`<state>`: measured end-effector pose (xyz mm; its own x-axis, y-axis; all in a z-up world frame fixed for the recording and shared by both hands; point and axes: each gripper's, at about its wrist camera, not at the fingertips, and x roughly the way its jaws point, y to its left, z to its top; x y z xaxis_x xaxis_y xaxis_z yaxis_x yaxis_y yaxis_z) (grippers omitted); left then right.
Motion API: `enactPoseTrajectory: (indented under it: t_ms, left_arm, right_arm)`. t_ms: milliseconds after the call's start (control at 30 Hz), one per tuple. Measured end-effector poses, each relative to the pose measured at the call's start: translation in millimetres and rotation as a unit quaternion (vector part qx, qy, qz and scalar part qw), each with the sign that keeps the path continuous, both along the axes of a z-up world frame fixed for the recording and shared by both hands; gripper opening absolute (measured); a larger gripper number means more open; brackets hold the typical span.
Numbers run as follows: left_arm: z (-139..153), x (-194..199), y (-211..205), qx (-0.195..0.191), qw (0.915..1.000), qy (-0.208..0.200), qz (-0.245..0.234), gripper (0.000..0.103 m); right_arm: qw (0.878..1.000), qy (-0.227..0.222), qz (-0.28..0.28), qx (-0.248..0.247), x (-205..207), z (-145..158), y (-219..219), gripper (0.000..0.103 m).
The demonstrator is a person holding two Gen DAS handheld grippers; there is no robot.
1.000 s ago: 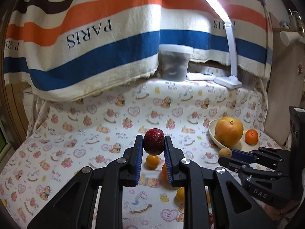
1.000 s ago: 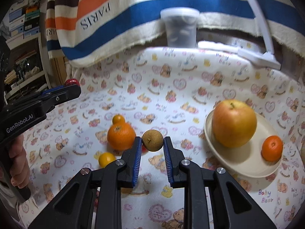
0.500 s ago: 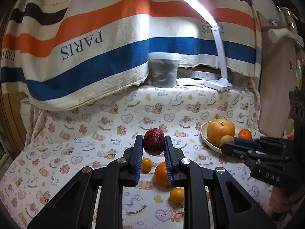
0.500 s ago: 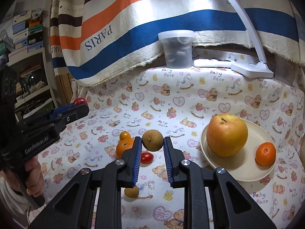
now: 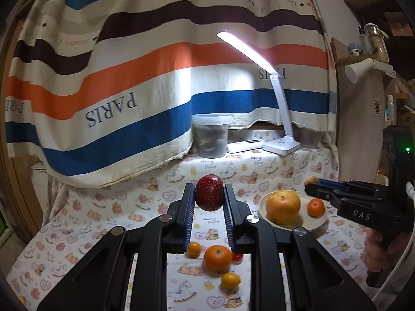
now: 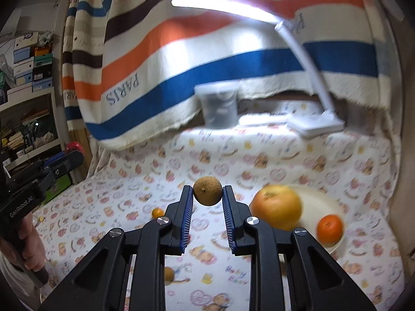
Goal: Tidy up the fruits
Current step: 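Carry the plum and brown fruit over the cream plate with both grippers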
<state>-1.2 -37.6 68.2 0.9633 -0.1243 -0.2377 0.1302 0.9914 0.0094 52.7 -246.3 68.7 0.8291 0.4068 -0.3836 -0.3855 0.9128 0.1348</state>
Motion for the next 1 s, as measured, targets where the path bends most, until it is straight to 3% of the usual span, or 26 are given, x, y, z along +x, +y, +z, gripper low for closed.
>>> enactPoseTrajectory:
  t_ms: [133,233,367,467,533,733,867,1000]
  left_arm:
    - [8,24,-21,0.026,0.9993,0.026,-0.010,0.021]
    - [9,49,-42,0.036,0.9963,0.065,-0.042,0.021]
    - [4,80,-73,0.030,0.9856,0.135,-0.098,0.021]
    - [-3,94,-97,0.048,0.9806,0.156,-0.109,0.021]
    - [-9,101,-106,0.045,0.9780,0.173,-0.107,0.021]
    - [-35,117,-125,0.046,0.9674,0.217,-0.123,0.021]
    - [-53,123,-133,0.056,0.9593,0.243,-0.133,0.021]
    - [-65,128,-136,0.052,0.9537,0.260,-0.142,0.021]
  right_arm:
    - [0.999,0.003,-0.033,0.008,5,11,-20,0.024]
    - [0.997,0.029,-0.065,0.002,17,12,-35,0.024]
    - [0.990,0.101,-0.095,-0.002,43,0,-55,0.024]
    - [0.978,0.183,-0.098,-0.020,69,-22,-63,0.024]
    - [0.971,0.225,-0.070,-0.027,81,-39,-63,0.024]
    - [0.944,0.314,-0.075,-0.064,105,-85,-64,0.024]
    - [0.931,0.349,-0.084,-0.062,114,-102,-73,0.024]
    - [0.931,0.344,-0.096,-0.074,113,-101,-74,0.024]
